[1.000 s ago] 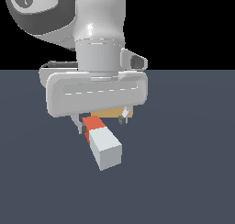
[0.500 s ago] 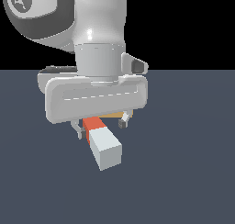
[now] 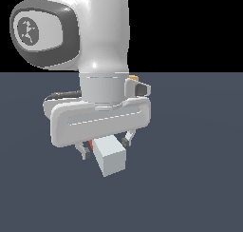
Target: Insert the peg into the horizontal hole in a box.
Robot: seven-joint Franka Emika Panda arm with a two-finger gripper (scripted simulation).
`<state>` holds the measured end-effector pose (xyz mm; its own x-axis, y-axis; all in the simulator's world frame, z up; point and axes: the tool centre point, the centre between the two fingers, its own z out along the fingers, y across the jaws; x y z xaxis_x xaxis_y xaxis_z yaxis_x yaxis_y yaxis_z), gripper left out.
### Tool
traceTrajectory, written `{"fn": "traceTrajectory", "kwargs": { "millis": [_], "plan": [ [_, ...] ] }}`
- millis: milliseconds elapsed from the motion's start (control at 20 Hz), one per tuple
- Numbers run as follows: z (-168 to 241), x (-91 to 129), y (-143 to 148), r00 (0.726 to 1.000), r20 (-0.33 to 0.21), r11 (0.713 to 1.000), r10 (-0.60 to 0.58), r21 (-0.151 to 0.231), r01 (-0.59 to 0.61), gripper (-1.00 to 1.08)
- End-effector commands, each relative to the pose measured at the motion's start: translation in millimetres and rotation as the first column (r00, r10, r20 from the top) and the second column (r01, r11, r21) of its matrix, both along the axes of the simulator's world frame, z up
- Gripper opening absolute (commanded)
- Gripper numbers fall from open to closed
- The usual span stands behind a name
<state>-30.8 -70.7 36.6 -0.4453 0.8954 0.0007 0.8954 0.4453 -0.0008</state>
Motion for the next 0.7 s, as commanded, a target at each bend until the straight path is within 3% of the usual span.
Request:
{"fn": "traceTrajectory", "kwargs": {
  "millis": [0,200,250,650],
  "plan": [
    [-8.5,0.4,-0.2,1.000,0.001,1.000,0.001,0.000,-0.001,1.00],
    [-12.6,1.2,-0.5,1.000,0.001,1.000,0.001,0.000,-0.001,1.00],
    [-12.6,1.2,-0.5,1.000,0.001,1.000,0.001,0.000,-0.001,-1.00],
    [-12.6,1.2,-0.5,1.000,0.001,1.000,0.001,0.000,-0.001,-1.00]
  ]
}}
